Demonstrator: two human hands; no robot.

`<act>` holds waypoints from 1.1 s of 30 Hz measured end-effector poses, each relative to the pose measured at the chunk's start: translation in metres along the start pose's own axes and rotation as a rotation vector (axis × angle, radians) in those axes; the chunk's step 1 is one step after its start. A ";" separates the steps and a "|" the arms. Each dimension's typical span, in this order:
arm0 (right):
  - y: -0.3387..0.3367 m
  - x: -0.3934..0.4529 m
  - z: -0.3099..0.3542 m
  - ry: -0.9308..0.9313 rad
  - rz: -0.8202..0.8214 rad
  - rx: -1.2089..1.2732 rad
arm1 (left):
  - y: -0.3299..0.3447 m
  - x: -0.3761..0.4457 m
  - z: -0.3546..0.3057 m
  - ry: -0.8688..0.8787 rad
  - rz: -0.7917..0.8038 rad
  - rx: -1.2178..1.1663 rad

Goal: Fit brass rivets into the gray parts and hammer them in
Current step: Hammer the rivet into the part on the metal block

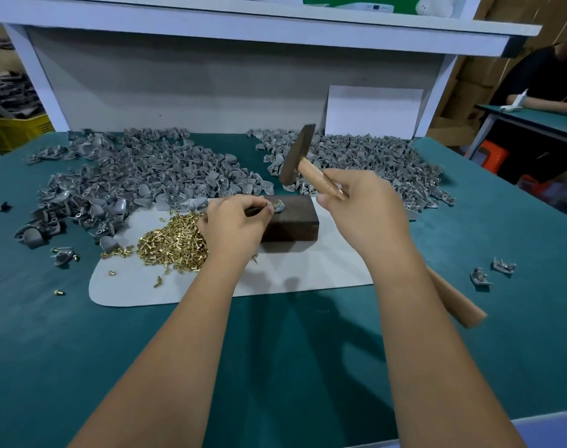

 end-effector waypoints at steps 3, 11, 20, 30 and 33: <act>-0.008 0.001 0.008 -0.025 -0.047 -0.004 | 0.002 0.000 -0.002 -0.008 0.027 -0.008; -0.006 -0.009 0.011 -0.005 -0.116 0.010 | 0.002 0.000 -0.002 -0.034 0.032 -0.018; 0.007 -0.011 0.013 -0.013 -0.059 -0.104 | 0.001 0.001 0.000 -0.052 0.031 -0.044; -0.002 -0.009 0.017 -0.039 -0.149 -0.149 | 0.003 0.003 0.002 -0.068 0.026 -0.037; 0.008 -0.013 0.016 -0.056 -0.077 -0.223 | 0.003 0.003 0.003 -0.060 0.025 -0.042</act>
Point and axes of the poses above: each hand's wrist, its own x-axis towards the middle knuckle, its own y-axis out of the palm, z = x × y, the point moved 7 cm from there along x, towards the middle knuckle, and after that the axes turned 9 degrees about -x, right-handed, at the moved point
